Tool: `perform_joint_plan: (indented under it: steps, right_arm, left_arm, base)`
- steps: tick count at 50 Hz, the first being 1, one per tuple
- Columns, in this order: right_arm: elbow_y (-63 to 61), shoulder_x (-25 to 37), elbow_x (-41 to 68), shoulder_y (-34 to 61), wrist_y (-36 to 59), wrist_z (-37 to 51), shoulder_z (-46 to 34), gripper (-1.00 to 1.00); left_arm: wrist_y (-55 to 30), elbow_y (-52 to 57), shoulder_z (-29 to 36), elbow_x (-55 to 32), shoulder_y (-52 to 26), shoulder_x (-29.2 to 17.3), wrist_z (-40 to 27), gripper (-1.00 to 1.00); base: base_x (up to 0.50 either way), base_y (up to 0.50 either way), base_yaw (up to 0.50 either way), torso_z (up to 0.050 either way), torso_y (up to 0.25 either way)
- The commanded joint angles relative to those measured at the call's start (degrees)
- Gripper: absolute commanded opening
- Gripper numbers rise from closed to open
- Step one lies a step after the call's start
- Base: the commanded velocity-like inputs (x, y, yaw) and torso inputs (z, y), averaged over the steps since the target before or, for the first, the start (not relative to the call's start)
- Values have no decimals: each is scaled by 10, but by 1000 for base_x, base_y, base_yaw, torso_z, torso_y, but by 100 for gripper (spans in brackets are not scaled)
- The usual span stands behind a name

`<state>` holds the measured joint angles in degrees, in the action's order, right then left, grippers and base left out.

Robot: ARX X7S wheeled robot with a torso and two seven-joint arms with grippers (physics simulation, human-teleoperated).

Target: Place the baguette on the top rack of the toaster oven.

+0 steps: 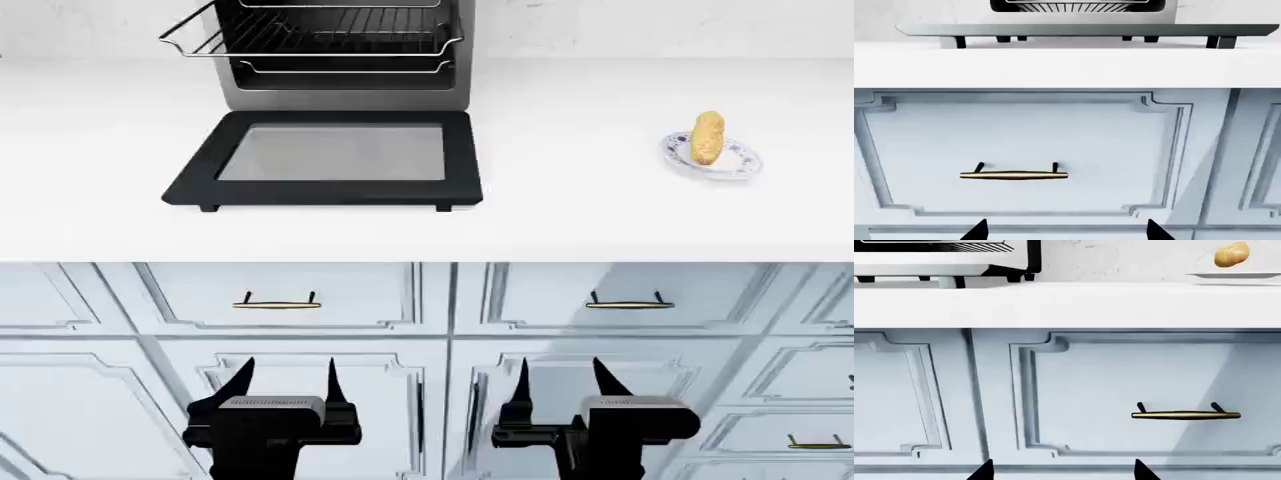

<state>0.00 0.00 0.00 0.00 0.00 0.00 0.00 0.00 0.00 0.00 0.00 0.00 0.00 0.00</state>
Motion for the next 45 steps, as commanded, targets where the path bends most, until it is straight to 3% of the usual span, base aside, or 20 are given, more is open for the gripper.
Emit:
perform_joint_plan:
  steps: [1, 12, 16, 45]
  right_arm:
    - [1, 10, 2, 0, 2, 12, -14, 100]
    - [7, 27, 23, 2, 7, 34, -32, 100]
    - [6, 31, 24, 2, 8, 40, -38, 100]
    - [4, 54, 34, 4, 11, 70, -64, 100]
  left_arm:
    - [4, -2, 8, -18, 0, -7, -10, 100]
    - [-5, 1, 32, -34, -1, -27, -33, 100]
    - [36, -12, 34, -39, -1, -28, -39, 100]
    - [40, -14, 64, -60, -4, -53, -55, 100]
  base:
    - [0, 0, 0, 0, 0]
    - [0, 0, 0, 0, 0]
    - [0, 0, 0, 0, 0]
    - [0, 0, 0, 50, 0]
